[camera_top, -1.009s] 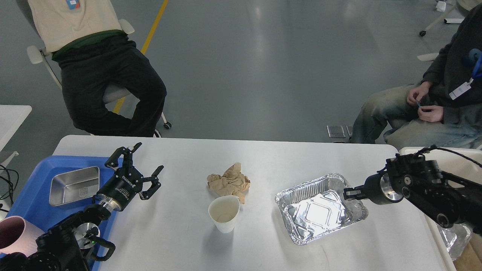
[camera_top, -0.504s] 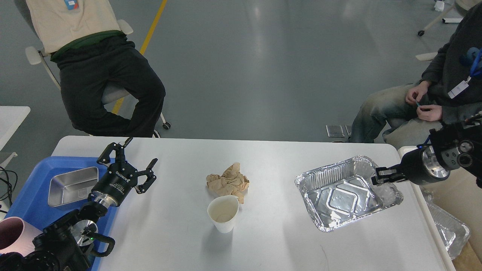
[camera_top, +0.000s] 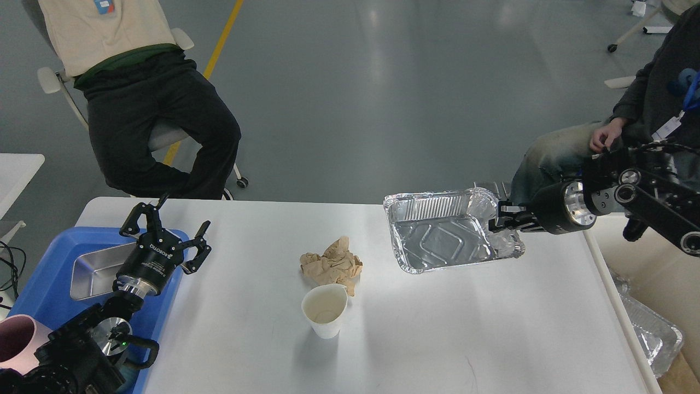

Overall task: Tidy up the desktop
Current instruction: 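Lift the foil tray with the right gripper toward the crumpled paper, then hold the foil tray up while the left gripper reaches toward the crumpled paper, then reach the left gripper to the white paper cup and grasp it, then lift the paper cup and lower it into the foil tray, then release the paper cup and raise the left gripper away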

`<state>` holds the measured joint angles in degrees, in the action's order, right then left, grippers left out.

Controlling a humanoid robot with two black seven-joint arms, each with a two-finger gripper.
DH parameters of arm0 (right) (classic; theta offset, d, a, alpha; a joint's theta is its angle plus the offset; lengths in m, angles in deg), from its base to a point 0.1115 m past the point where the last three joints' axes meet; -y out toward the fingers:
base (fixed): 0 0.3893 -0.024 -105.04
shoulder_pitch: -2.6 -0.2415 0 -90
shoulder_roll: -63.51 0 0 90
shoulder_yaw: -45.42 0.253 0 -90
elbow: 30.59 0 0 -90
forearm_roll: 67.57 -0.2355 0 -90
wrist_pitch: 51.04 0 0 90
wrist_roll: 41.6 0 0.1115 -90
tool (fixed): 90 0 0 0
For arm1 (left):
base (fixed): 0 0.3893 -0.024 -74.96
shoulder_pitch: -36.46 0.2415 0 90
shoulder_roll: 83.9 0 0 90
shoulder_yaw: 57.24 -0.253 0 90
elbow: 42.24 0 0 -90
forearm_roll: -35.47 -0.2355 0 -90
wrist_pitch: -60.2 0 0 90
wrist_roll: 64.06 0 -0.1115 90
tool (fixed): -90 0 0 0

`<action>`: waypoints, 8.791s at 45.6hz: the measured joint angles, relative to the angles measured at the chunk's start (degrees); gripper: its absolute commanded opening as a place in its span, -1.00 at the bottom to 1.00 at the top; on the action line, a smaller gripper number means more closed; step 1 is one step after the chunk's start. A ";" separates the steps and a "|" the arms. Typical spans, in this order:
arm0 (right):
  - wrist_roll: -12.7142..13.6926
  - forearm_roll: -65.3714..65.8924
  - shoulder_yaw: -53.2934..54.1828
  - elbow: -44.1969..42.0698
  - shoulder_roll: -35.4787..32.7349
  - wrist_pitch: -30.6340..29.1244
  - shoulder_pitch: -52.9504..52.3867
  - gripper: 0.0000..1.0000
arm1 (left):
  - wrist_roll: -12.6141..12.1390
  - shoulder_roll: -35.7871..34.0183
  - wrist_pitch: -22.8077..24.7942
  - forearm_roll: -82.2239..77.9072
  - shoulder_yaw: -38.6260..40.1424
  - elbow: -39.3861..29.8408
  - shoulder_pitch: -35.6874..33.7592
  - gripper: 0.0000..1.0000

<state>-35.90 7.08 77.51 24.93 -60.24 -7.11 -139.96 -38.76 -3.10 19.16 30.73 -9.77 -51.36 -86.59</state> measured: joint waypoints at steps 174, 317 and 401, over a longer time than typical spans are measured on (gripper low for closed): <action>0.40 0.49 -0.62 -10.94 6.05 3.89 1.75 -1.00 | -44.57 -45.61 -21.66 -32.99 -33.19 -85.93 -25.39 0.92; -0.25 0.14 0.34 -9.95 4.06 3.97 4.54 -1.00 | -54.55 -4.27 6.05 -15.39 -46.91 -49.43 -73.75 -0.98; 0.02 -0.13 1.49 -3.28 1.36 3.79 4.66 -1.00 | -39.14 20.18 -24.71 -31.19 -43.43 -24.28 -44.04 0.94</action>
<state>-35.88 6.95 79.00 21.65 -58.88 -3.31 -135.30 -77.90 17.09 -5.55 -0.46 -53.20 -75.64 -130.63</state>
